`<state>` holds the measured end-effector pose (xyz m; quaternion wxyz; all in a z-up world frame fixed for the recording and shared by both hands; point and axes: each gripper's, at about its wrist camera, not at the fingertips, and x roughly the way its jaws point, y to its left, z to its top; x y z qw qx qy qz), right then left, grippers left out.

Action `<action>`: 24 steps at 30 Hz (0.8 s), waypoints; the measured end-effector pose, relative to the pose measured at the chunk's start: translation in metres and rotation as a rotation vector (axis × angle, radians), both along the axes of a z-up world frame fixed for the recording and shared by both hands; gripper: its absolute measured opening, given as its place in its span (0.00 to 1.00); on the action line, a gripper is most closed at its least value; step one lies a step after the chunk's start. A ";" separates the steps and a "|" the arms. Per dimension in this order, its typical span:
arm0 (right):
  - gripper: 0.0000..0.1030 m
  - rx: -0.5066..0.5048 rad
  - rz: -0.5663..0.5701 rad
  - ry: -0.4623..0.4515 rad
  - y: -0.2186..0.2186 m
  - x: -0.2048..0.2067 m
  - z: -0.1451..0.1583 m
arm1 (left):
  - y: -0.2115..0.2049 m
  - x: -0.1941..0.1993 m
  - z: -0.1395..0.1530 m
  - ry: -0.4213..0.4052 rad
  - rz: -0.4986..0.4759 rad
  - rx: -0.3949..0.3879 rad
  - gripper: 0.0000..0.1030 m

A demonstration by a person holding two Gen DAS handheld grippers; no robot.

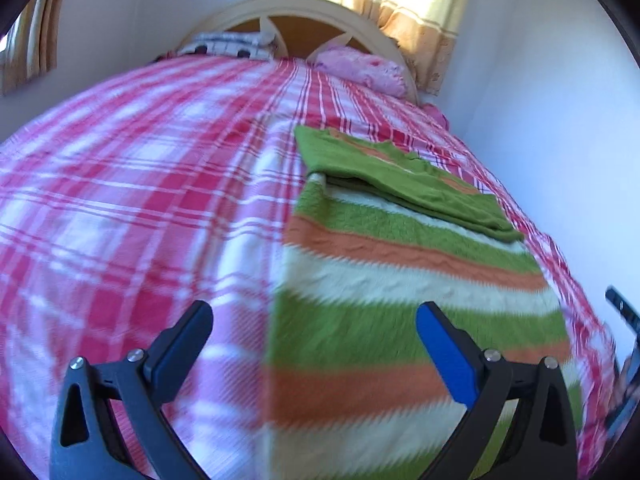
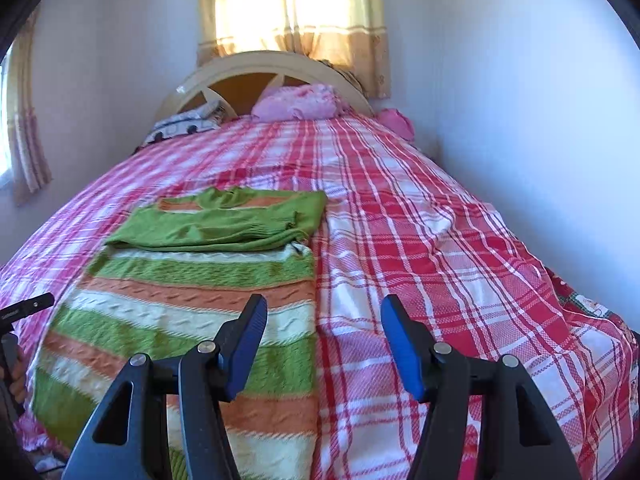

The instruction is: Fold small clothes

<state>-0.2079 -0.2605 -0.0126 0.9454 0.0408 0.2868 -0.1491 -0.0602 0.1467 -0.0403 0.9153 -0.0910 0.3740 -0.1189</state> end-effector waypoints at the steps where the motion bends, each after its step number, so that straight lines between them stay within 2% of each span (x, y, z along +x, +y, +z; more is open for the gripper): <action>1: 0.58 -0.003 0.016 -0.004 0.003 -0.004 0.001 | 0.004 -0.007 0.001 -0.002 -0.013 -0.002 1.00; 6: 0.58 -0.068 0.094 0.016 0.024 -0.023 0.000 | 0.019 -0.050 -0.007 0.012 -0.118 -0.028 1.00; 10: 0.58 -0.122 0.112 0.038 0.034 -0.042 -0.005 | 0.015 -0.074 -0.018 0.025 -0.182 -0.007 1.00; 13: 0.58 -0.100 0.125 0.045 0.033 -0.056 -0.009 | 0.008 -0.088 -0.024 0.031 -0.239 -0.007 0.99; 16: 0.58 -0.059 0.135 0.054 0.031 -0.062 -0.015 | 0.003 -0.091 -0.028 0.035 -0.254 -0.002 0.98; 19: 0.58 -0.038 0.137 0.067 0.031 -0.061 -0.020 | 0.002 -0.088 -0.032 0.067 -0.258 -0.032 0.87; 23: 0.58 -0.016 0.156 0.089 0.034 -0.060 -0.025 | 0.002 -0.087 -0.043 0.127 -0.260 -0.094 0.65; 24: 0.58 -0.017 0.157 0.104 0.033 -0.062 -0.027 | 0.003 -0.089 -0.045 0.130 -0.260 -0.096 0.65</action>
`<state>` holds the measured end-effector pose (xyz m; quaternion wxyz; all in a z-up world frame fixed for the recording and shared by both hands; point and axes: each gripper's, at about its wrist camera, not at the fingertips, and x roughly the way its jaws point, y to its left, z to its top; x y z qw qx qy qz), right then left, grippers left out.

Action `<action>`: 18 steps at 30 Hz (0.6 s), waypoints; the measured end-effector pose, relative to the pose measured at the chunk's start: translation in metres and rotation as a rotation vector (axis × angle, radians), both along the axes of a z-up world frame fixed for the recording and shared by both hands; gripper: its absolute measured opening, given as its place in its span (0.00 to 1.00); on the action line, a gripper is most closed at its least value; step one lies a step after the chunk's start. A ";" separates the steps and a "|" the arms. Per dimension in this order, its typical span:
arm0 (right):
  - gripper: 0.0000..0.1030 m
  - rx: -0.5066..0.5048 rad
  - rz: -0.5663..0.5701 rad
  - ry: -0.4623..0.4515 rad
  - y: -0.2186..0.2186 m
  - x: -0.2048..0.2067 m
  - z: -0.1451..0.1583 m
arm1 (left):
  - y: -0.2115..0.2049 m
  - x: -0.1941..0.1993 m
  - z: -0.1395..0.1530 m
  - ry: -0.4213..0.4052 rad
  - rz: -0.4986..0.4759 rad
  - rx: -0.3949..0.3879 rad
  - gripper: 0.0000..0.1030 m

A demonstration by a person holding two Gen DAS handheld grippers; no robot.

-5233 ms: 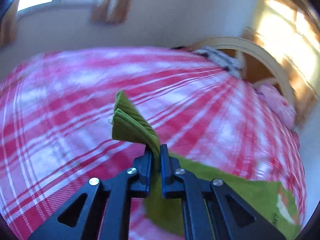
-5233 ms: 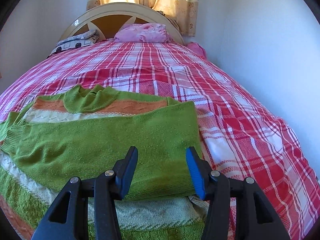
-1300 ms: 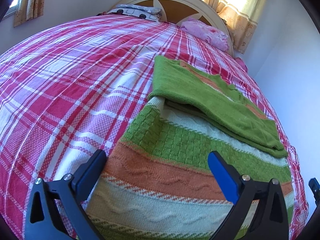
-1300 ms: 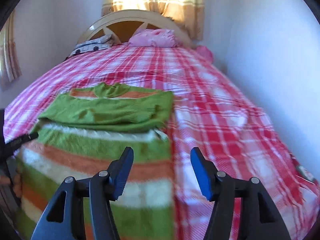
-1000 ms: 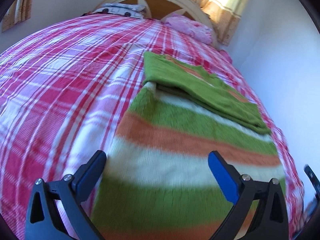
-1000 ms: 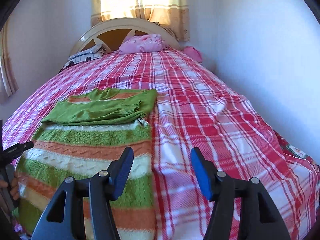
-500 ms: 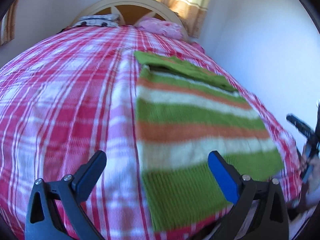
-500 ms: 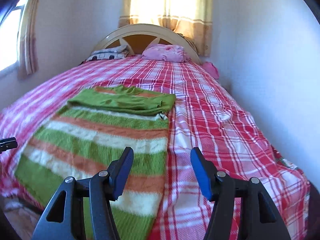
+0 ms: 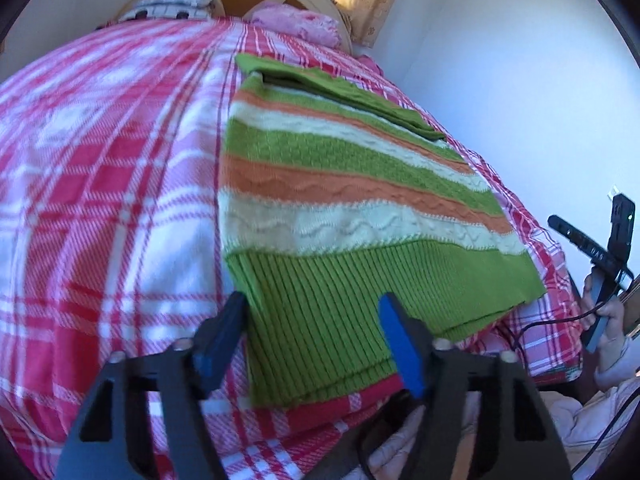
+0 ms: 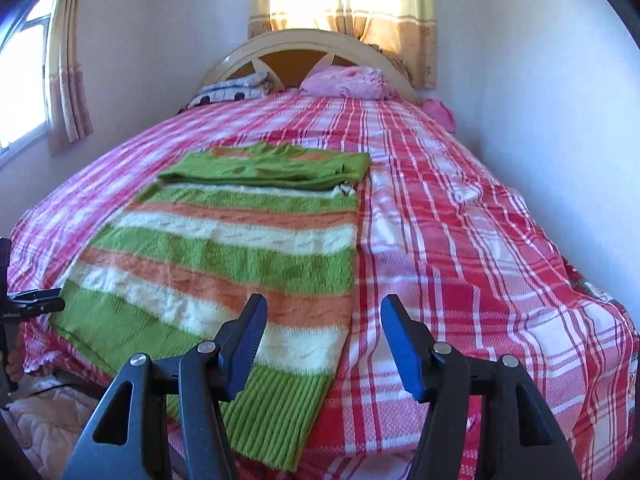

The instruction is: Fold small clothes

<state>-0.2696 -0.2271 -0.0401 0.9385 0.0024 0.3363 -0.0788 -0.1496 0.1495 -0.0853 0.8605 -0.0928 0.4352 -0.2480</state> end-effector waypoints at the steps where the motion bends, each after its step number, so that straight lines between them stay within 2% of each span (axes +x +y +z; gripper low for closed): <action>1: 0.58 0.000 0.001 0.012 0.000 -0.002 -0.001 | 0.000 -0.003 0.000 -0.009 0.003 0.004 0.65; 5: 0.58 0.015 -0.025 0.065 -0.012 -0.017 -0.010 | -0.001 -0.010 -0.001 -0.020 0.000 0.010 0.66; 8: 0.58 0.086 -0.031 0.098 -0.021 -0.029 -0.019 | 0.002 -0.010 0.000 -0.011 -0.002 -0.007 0.66; 14: 0.58 0.143 0.001 0.167 -0.015 -0.026 -0.042 | 0.007 -0.014 0.000 0.000 -0.003 -0.026 0.66; 18: 0.57 0.200 0.063 0.206 -0.004 -0.023 -0.053 | 0.005 -0.016 -0.001 -0.014 0.001 -0.026 0.66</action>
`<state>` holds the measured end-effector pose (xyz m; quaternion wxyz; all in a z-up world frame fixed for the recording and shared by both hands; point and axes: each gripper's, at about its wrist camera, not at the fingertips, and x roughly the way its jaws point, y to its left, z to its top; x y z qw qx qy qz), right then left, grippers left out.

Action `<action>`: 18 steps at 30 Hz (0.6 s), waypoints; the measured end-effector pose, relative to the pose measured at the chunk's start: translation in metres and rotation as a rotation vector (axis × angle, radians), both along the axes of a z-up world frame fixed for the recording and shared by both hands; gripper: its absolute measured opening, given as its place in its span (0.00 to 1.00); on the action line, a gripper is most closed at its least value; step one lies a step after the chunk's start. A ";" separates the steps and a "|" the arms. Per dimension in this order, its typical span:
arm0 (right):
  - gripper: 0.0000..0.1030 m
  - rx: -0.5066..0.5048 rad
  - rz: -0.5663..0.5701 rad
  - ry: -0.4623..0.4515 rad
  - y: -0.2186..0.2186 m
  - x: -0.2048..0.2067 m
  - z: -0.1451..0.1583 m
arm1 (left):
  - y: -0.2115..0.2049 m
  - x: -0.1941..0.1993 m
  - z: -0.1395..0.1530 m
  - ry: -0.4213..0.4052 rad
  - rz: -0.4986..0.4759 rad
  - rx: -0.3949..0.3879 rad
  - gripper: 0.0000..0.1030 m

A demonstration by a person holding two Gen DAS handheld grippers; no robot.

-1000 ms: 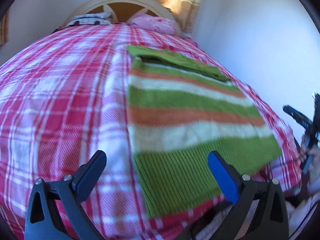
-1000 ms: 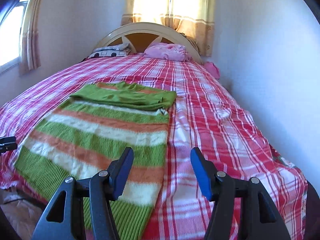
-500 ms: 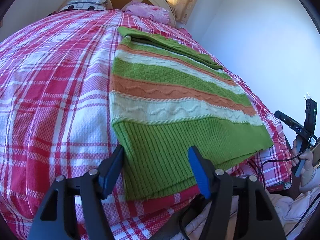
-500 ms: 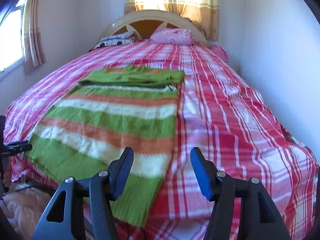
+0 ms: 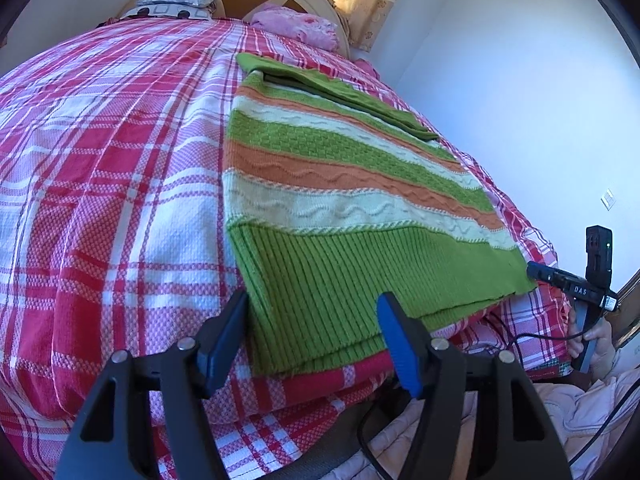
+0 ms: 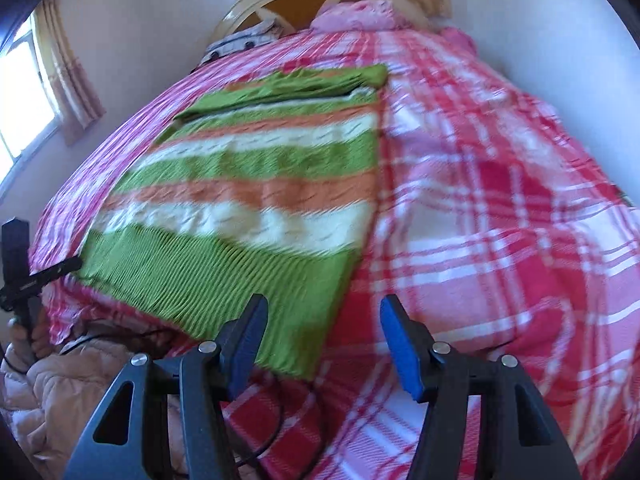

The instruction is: Fold small clothes

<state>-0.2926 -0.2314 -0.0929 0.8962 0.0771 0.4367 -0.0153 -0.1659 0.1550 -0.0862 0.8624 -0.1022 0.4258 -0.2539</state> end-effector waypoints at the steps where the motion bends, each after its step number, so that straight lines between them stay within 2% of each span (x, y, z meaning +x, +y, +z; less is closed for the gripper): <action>1: 0.57 -0.021 0.011 0.008 0.005 0.001 -0.002 | -0.001 0.000 0.000 -0.004 0.000 0.004 0.66; 4: 0.57 -0.081 0.021 0.008 0.013 0.001 -0.004 | 0.000 0.000 -0.001 -0.005 0.007 -0.005 0.66; 5: 0.52 -0.083 0.020 0.008 0.014 0.001 -0.004 | 0.001 0.000 -0.001 -0.002 0.010 -0.015 0.65; 6: 0.40 -0.073 0.022 0.004 0.014 0.001 -0.005 | 0.002 0.000 -0.001 0.005 0.014 -0.028 0.62; 7: 0.36 -0.063 0.029 0.004 0.015 0.001 -0.005 | 0.002 0.000 -0.001 0.013 0.014 -0.037 0.57; 9: 0.31 -0.089 0.043 0.017 0.019 0.003 -0.006 | 0.001 -0.001 -0.002 0.024 0.016 -0.031 0.39; 10: 0.30 -0.104 0.048 0.025 0.020 0.004 -0.006 | 0.002 -0.002 -0.002 0.022 0.023 -0.019 0.37; 11: 0.25 -0.109 0.050 0.031 0.021 0.004 -0.005 | 0.003 -0.002 -0.002 0.020 0.036 -0.011 0.29; 12: 0.15 -0.103 0.050 0.033 0.020 0.004 -0.005 | 0.004 -0.002 -0.003 0.024 0.047 -0.010 0.19; 15: 0.09 -0.062 0.040 0.033 0.015 0.005 -0.004 | 0.007 0.001 -0.004 0.050 0.066 -0.037 0.14; 18: 0.08 0.019 0.027 0.024 0.006 0.006 0.002 | 0.005 0.004 0.004 0.052 0.053 -0.057 0.12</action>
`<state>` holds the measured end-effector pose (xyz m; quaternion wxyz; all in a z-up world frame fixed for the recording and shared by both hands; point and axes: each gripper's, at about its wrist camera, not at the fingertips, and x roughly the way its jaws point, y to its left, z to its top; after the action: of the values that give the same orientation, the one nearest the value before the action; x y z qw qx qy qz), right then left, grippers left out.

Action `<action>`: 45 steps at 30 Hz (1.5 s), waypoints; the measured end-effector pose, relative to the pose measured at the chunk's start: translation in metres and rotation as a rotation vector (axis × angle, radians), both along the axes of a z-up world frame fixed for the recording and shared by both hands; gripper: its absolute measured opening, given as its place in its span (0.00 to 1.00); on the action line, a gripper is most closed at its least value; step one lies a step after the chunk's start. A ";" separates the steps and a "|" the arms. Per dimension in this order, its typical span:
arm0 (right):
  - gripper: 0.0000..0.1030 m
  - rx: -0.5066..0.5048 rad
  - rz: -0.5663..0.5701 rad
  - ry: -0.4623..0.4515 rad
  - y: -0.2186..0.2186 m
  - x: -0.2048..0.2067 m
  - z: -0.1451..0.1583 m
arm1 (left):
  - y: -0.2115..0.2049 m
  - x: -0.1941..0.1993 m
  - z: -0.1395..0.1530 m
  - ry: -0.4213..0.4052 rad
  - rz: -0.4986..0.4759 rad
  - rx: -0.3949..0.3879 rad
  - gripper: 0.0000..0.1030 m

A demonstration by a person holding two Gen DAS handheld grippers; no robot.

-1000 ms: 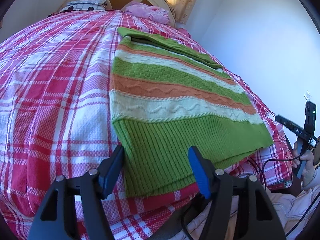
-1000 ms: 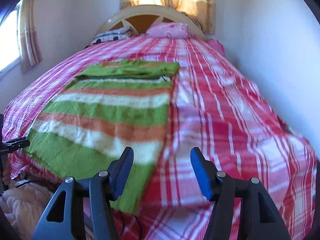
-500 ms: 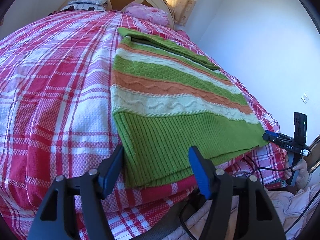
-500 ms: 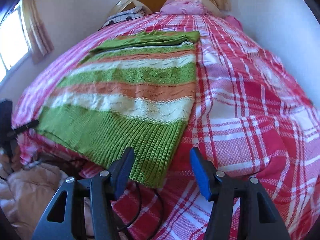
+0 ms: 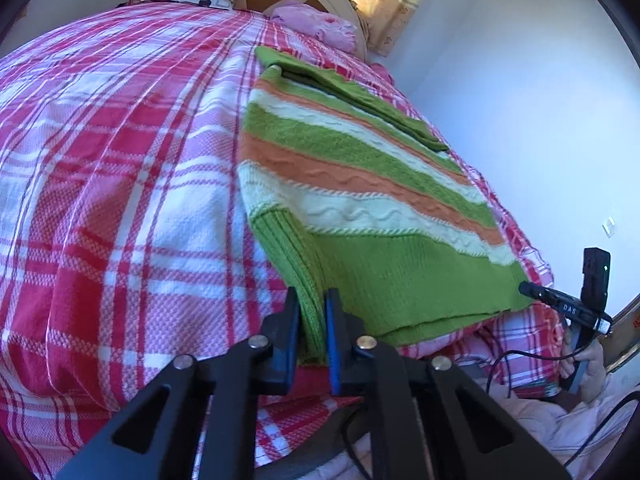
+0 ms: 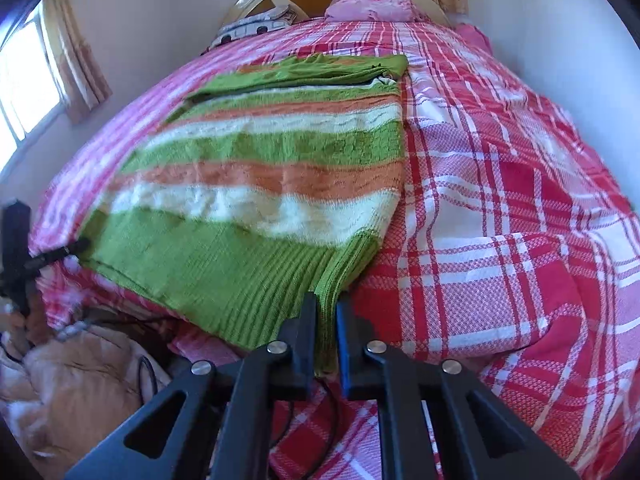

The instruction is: Fold small clothes

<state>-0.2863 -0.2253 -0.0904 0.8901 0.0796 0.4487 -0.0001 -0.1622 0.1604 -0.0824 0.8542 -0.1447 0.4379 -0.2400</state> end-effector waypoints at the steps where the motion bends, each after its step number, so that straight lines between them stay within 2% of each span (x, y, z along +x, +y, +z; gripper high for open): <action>1: 0.08 0.030 -0.007 -0.013 -0.003 0.001 0.004 | -0.001 0.001 0.004 -0.008 -0.002 -0.005 0.12; 6: 0.08 0.202 -0.047 -0.114 -0.022 0.013 0.029 | -0.006 0.019 0.028 -0.051 -0.008 -0.036 0.09; 10: 0.07 0.288 -0.078 -0.167 -0.037 0.043 0.041 | -0.009 0.055 0.045 -0.056 0.005 -0.057 0.08; 16: 0.04 0.259 -0.125 -0.205 -0.052 0.105 0.053 | -0.020 0.115 0.064 -0.103 0.029 0.023 0.08; 18: 0.04 0.225 -0.148 -0.200 -0.057 0.124 0.051 | -0.022 0.130 0.070 -0.125 0.047 0.086 0.08; 25: 0.04 0.147 -0.203 -0.134 -0.061 0.173 0.027 | 0.000 0.120 0.087 -0.238 -0.016 0.137 0.10; 28: 0.02 0.099 -0.234 -0.124 -0.063 0.189 0.019 | 0.014 0.110 0.082 -0.228 -0.065 0.138 0.23; 30: 0.02 0.079 -0.242 -0.112 -0.066 0.199 0.012 | 0.020 0.098 0.077 -0.213 -0.110 0.172 0.46; 31: 0.02 0.096 -0.245 -0.104 -0.067 0.202 0.008 | 0.020 0.092 0.074 -0.207 -0.132 0.192 0.52; 32: 0.02 0.110 -0.245 -0.098 -0.068 0.204 0.004 | 0.021 0.083 0.068 -0.200 -0.171 0.212 0.64; 33: 0.02 0.108 -0.240 -0.096 -0.066 0.205 0.002 | 0.019 0.078 0.066 -0.198 -0.203 0.224 0.72; 36: 0.02 0.076 -0.233 -0.095 -0.061 0.207 0.000 | 0.007 0.057 0.058 -0.229 -0.300 0.307 0.75; 40: 0.02 0.091 -0.242 -0.093 -0.061 0.205 0.001 | -0.024 0.041 0.049 -0.357 -0.410 0.464 0.75; 42: 0.02 0.087 -0.242 -0.092 -0.061 0.205 0.001 | -0.045 0.036 0.044 -0.423 -0.502 0.540 0.75; 45: 0.02 0.083 -0.242 -0.088 -0.060 0.205 0.001 | -0.072 0.038 0.029 -0.456 -0.597 0.640 0.75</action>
<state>-0.0817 -0.2849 -0.0898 0.8985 0.1699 0.3958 -0.0852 -0.1244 0.0881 -0.0532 0.8239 0.3128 0.3140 -0.3532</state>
